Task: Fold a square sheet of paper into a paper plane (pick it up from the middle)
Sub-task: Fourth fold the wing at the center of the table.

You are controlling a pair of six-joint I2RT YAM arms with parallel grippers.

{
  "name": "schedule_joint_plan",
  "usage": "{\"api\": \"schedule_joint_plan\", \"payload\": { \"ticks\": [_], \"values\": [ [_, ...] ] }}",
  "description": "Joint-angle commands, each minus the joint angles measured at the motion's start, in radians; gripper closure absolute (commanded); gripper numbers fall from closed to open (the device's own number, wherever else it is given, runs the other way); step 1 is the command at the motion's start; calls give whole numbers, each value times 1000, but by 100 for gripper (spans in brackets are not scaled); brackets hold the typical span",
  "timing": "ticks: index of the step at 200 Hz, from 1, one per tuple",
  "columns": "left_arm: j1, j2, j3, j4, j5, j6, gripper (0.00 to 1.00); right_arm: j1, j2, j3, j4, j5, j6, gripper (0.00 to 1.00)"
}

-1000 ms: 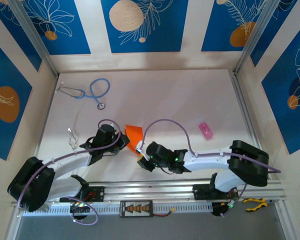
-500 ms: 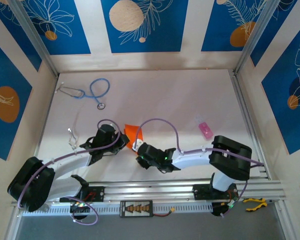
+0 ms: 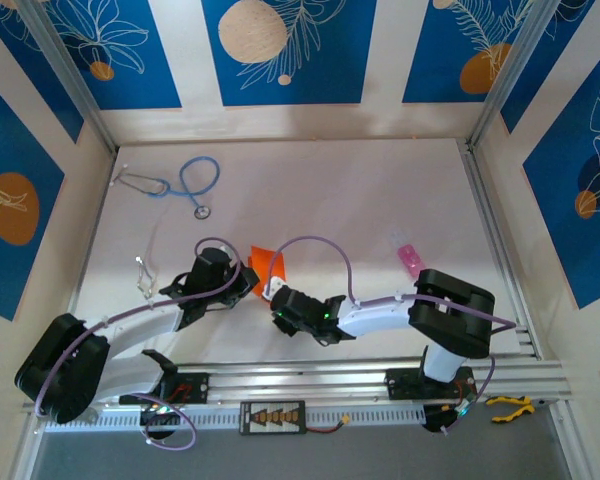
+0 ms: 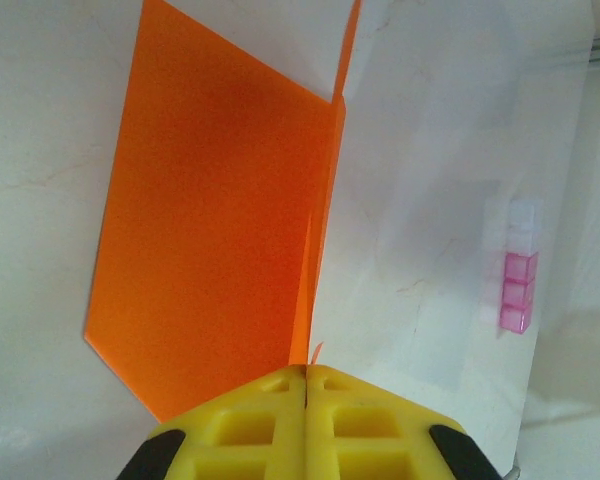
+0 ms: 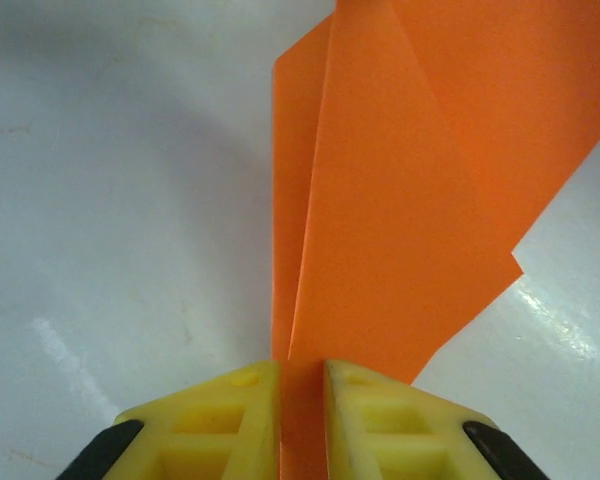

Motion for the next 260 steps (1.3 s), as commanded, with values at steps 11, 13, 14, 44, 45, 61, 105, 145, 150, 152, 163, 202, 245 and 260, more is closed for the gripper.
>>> {"api": "schedule_joint_plan", "payload": {
  "ticks": [11, 13, 14, 44, 45, 61, 105, 145, 150, 152, 163, 202, 245, 260],
  "values": [
    [-1, -25, 28, -28, -22, -6, 95, 8, 16, 29, -14, 40, 17, 78],
    [-2, -24, 28, -27, -22, -6, 95, 9, 16, 29, -14, 41, 18, 78],
    [-1, -24, 28, -27, -22, -6, 95, 8, 16, 29, -14, 41, 18, 78],
    [-2, -25, 31, -27, -20, -6, 95, 14, 29, 40, -15, 52, 14, 77],
    [-2, -25, 31, -27, -20, -6, 95, 15, 30, 40, -15, 52, 14, 77],
    [-1, -25, 31, -29, -21, -6, 95, 16, 36, 48, -20, 67, 13, 77],
    [-2, -27, 31, -33, -23, -4, 94, 18, 37, 59, -57, 142, 30, 82],
    [-2, -24, 35, -55, -31, 11, 89, 5, 9, 30, -39, 89, 35, 92],
    [-1, -22, 37, -58, -31, 13, 89, 3, 3, 22, -29, 77, 35, 93],
    [-1, -21, 37, -59, -31, 14, 89, 2, 1, 18, -27, 74, 35, 93],
    [-2, -16, 36, -65, -31, 19, 87, -4, -10, 3, -9, 59, 42, 94],
    [-1, -10, 28, -76, -34, 28, 79, -30, -29, -19, 4, 16, 48, 97],
    [1, -3, 28, -89, -44, 38, 61, -49, -50, -36, 21, -17, 42, 97],
    [3, 13, 37, -94, -38, 47, 59, -49, -54, -38, 19, -23, 37, 98]
  ]
}}
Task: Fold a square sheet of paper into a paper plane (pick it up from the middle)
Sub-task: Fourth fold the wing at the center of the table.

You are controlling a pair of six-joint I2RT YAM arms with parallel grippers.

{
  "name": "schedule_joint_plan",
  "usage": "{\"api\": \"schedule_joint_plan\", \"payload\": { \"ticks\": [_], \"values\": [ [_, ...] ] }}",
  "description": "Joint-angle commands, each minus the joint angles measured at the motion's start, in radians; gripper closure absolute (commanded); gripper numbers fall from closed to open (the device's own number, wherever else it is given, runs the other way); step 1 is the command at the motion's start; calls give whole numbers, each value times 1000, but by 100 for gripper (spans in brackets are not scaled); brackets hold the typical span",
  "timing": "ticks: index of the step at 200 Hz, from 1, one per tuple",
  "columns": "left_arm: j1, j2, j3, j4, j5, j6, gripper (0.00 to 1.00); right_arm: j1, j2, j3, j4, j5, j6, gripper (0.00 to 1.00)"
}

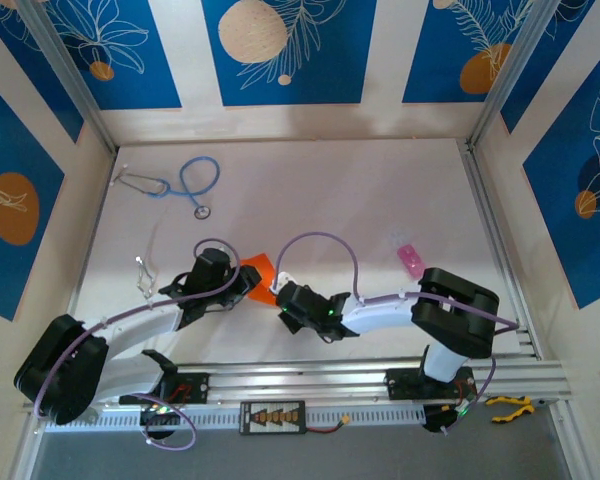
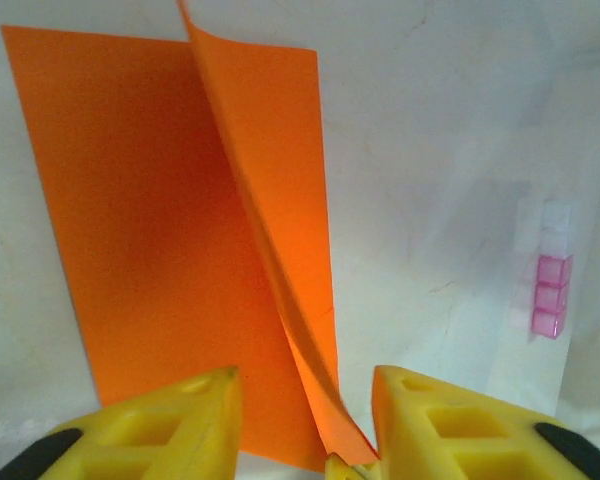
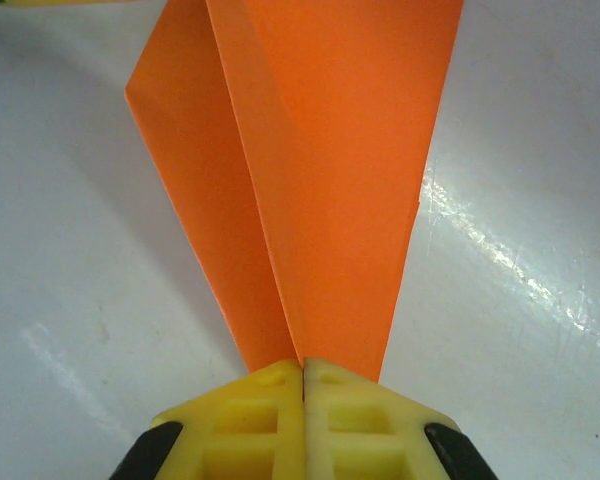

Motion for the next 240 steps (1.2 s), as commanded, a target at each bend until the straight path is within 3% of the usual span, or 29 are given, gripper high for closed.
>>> {"api": "schedule_joint_plan", "payload": {
  "ticks": [1, 21, 48, 90, 149, 240],
  "values": [
    [5, 19, 31, -27, -10, 23, 59, -5, -33, -10, 21, -31, 8, 98],
    [7, 39, 39, -16, 1, 26, 62, -6, -37, -13, 21, -32, 6, 98],
    [8, 44, 42, -8, 5, 23, 80, -5, -39, -17, 17, -28, 6, 97],
    [8, 31, 45, -19, 15, 22, 92, -6, -30, -13, 19, -23, 14, 89],
    [8, 32, 49, -16, 28, 18, 94, -7, 0, 20, 16, -12, -22, 79],
    [8, 36, 59, -16, 32, 18, 94, 0, 28, 51, -3, 1, -79, 76]
  ]
}}
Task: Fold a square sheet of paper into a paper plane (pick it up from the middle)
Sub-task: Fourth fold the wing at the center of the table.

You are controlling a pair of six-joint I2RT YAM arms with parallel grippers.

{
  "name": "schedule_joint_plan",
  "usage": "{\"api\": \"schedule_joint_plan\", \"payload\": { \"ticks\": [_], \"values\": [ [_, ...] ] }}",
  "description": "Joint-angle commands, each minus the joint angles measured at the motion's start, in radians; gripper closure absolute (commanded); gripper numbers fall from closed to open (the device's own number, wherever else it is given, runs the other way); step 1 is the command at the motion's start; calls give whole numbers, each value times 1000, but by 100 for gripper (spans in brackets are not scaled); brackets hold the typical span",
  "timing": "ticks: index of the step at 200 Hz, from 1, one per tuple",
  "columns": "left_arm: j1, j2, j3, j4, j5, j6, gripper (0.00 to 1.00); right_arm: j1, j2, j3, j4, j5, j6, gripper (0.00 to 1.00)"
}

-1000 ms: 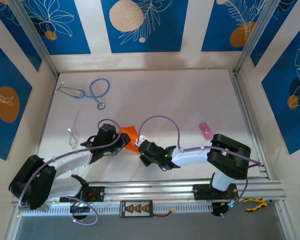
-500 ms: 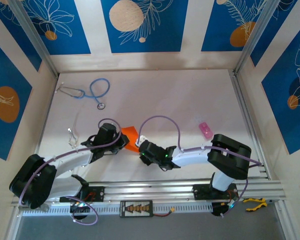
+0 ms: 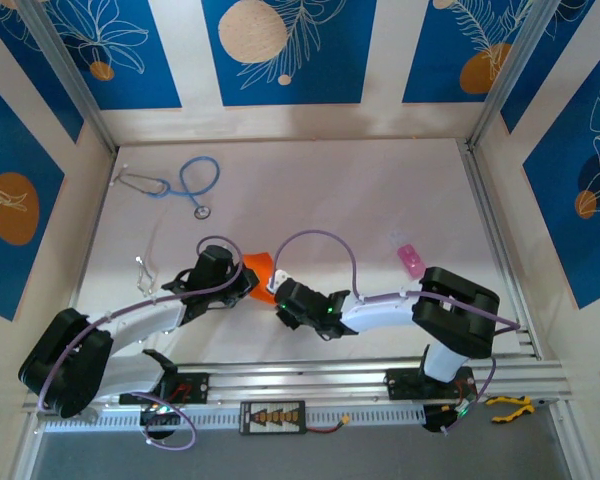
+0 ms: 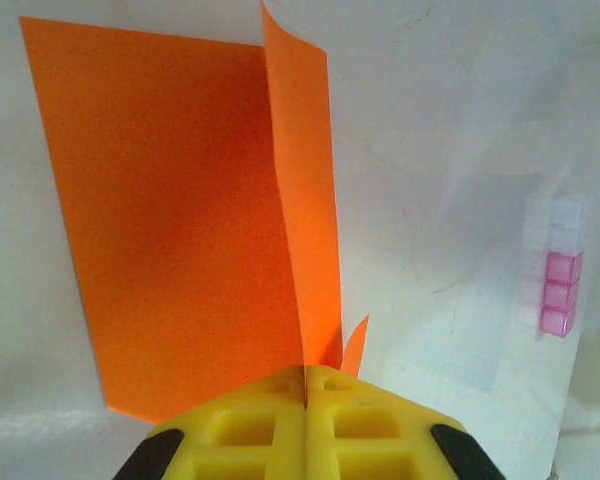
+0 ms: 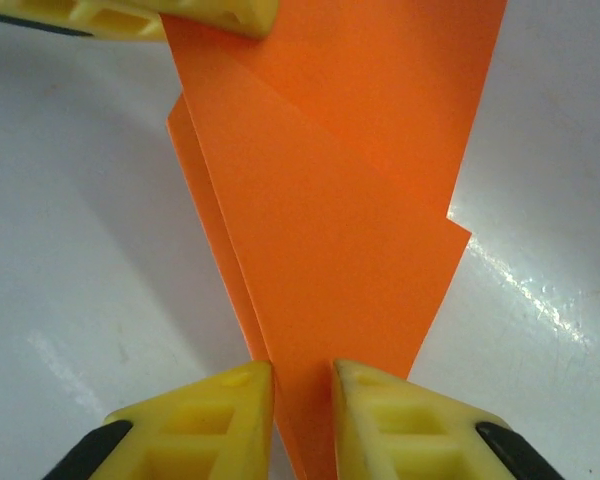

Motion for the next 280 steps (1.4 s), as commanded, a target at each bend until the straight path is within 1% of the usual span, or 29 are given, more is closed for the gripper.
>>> {"api": "schedule_joint_plan", "payload": {
  "ticks": [1, 74, 140, 180, 192, 201, 216, 240, 254, 267, 280],
  "values": [
    [6, -4, 27, -5, 21, 5, 94, 3, 23, 26, -6, 13, -30, 76],
    [6, -10, 28, -2, 22, 5, 95, 5, 37, 30, -15, 27, -19, 77],
    [7, -9, 27, -2, 19, 2, 94, 4, 30, 32, -22, 5, -8, 94],
    [7, -7, 24, 0, 18, 2, 94, -2, 27, 36, -56, -20, 32, 98],
    [7, -8, 25, -2, 18, 2, 91, -5, 23, 28, -52, -31, 44, 98],
    [7, -11, 25, -6, 16, 4, 86, -8, 19, 22, -47, -43, 53, 98],
    [7, -18, 24, -12, 13, 5, 83, -16, 9, 11, -39, -67, 66, 98],
    [7, -32, 19, -32, 2, 12, 71, -39, -12, -2, -33, -147, 92, 98],
    [7, -40, 18, -38, -4, 12, 69, -53, -20, -7, -27, -211, 99, 98],
    [8, -42, 14, -39, -7, 12, 67, -59, -26, -7, -25, -235, 108, 98],
    [9, -40, 11, -38, -6, 12, 67, -64, -31, -11, -24, -244, 113, 98]
  ]
}}
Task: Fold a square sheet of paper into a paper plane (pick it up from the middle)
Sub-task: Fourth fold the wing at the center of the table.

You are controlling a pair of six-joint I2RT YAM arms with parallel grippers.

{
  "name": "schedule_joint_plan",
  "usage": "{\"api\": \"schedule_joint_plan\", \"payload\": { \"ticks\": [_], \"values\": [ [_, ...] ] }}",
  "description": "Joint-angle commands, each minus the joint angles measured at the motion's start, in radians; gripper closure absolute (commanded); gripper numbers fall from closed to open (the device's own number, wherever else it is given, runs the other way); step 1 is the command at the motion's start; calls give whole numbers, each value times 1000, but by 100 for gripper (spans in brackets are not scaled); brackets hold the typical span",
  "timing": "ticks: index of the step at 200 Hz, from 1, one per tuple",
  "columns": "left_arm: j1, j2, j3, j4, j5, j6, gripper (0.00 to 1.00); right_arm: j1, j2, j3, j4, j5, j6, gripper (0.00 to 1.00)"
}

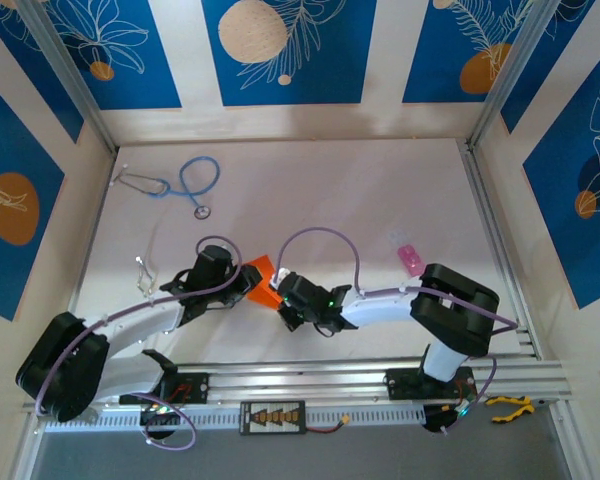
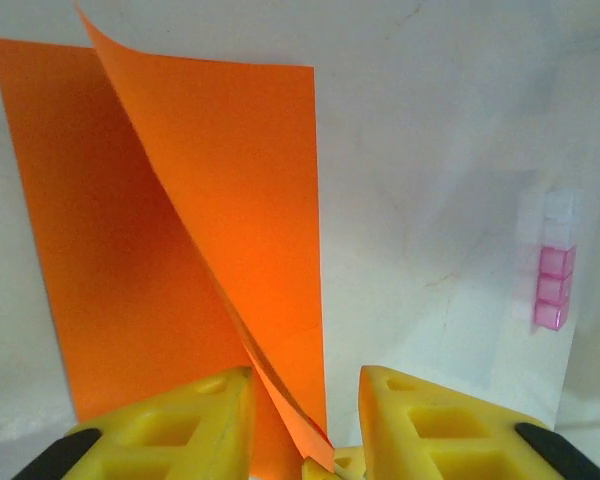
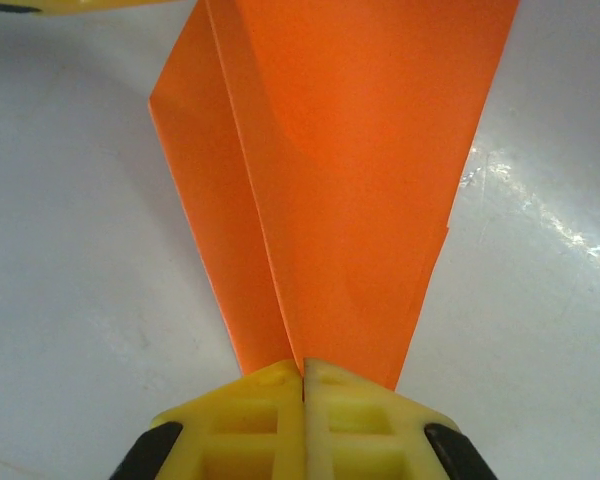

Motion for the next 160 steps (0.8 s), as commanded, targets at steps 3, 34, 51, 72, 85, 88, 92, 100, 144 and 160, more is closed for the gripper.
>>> {"api": "schedule_joint_plan", "payload": {
  "ticks": [3, 34, 51, 72, 85, 88, 92, 100, 144, 160],
  "values": [
    [9, -14, 9, -17, -11, 8, 67, -11, -36, -17, 6, -86, 35, 98],
    [8, -15, 2, -12, -11, 6, 75, -23, -50, -29, 12, -97, 52, 98],
    [9, -18, 0, -13, -11, 6, 81, -27, -55, -33, 14, -97, 54, 98],
    [8, -24, -2, -14, -13, 6, 86, -28, -55, -28, 6, -92, 49, 98],
    [9, -26, -1, -14, -11, 6, 89, -28, -55, -28, 6, -88, 46, 98],
    [9, -26, -1, -15, -12, 6, 90, -30, -55, -27, 6, -86, 46, 98],
    [9, -27, -1, -15, -11, 7, 90, -29, -55, -25, 5, -85, 45, 98],
    [8, -29, 0, -18, -12, 6, 90, -29, -56, -25, 4, -80, 44, 98],
    [9, -26, 5, -18, -9, 8, 94, -29, -58, -22, 14, -74, 33, 89],
    [9, -26, 6, -15, -6, 6, 95, -29, -58, -22, 16, -67, 32, 85]
  ]
}}
